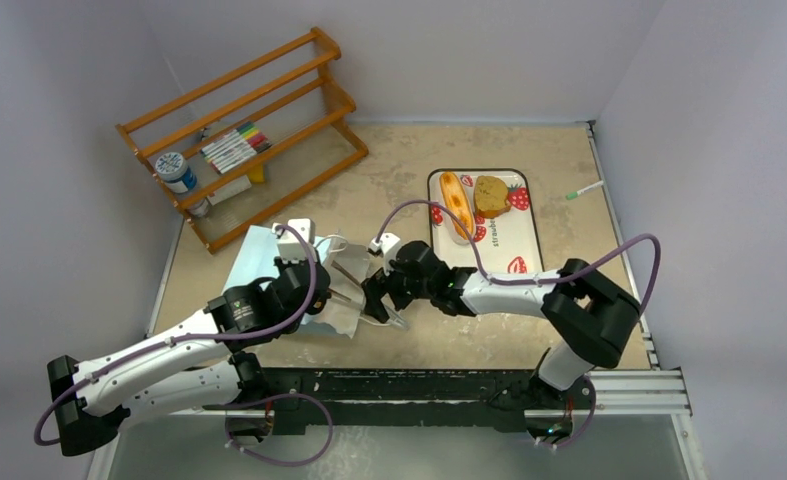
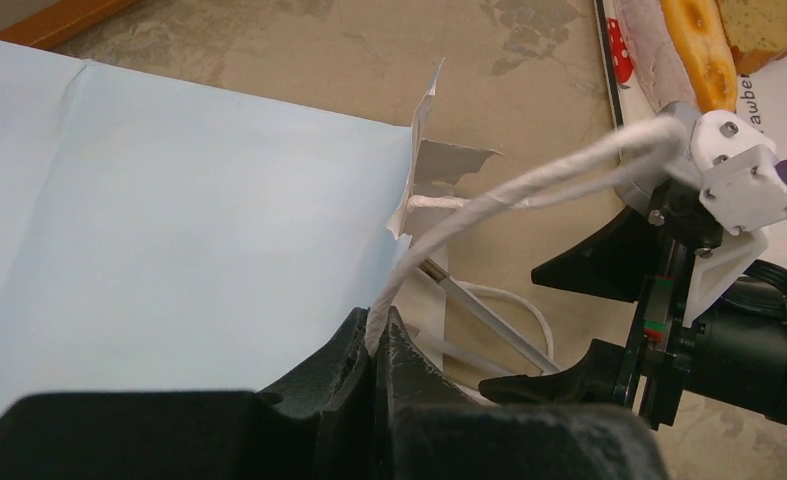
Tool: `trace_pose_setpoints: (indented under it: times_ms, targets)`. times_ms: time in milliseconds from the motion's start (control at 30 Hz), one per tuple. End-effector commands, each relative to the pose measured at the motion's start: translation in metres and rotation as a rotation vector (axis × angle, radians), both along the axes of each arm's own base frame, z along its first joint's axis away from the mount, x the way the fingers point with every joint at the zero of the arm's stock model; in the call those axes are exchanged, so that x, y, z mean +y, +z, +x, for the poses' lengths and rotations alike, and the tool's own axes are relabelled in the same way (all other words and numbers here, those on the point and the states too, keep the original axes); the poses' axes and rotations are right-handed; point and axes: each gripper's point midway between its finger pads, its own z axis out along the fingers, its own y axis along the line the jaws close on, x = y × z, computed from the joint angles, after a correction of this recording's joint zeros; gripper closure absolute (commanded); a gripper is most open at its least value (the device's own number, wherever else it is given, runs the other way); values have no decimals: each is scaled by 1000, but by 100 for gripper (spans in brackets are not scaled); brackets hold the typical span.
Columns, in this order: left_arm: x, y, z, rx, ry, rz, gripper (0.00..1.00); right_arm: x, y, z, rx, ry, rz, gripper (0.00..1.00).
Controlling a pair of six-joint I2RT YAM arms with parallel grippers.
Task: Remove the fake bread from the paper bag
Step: Pick up the clamp at the center of the board.
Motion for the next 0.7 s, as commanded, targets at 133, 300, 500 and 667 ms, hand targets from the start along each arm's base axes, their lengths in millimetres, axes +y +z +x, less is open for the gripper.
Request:
trace_pose_setpoints:
  times_ms: [133,300,500,667]
  targets:
    - [1,19,7,-54,37,-40,100,20,11,23,-115,-64,125,0]
    - [0,19,7,-52,35,-38,100,29,-5,18,-132,-60,105,0]
    - [1,19,6,-50,33,-31,100,38,-13,1,-199,-35,99,9]
    - [1,19,5,-46,30,-28,100,38,-20,0,-223,-30,93,28]
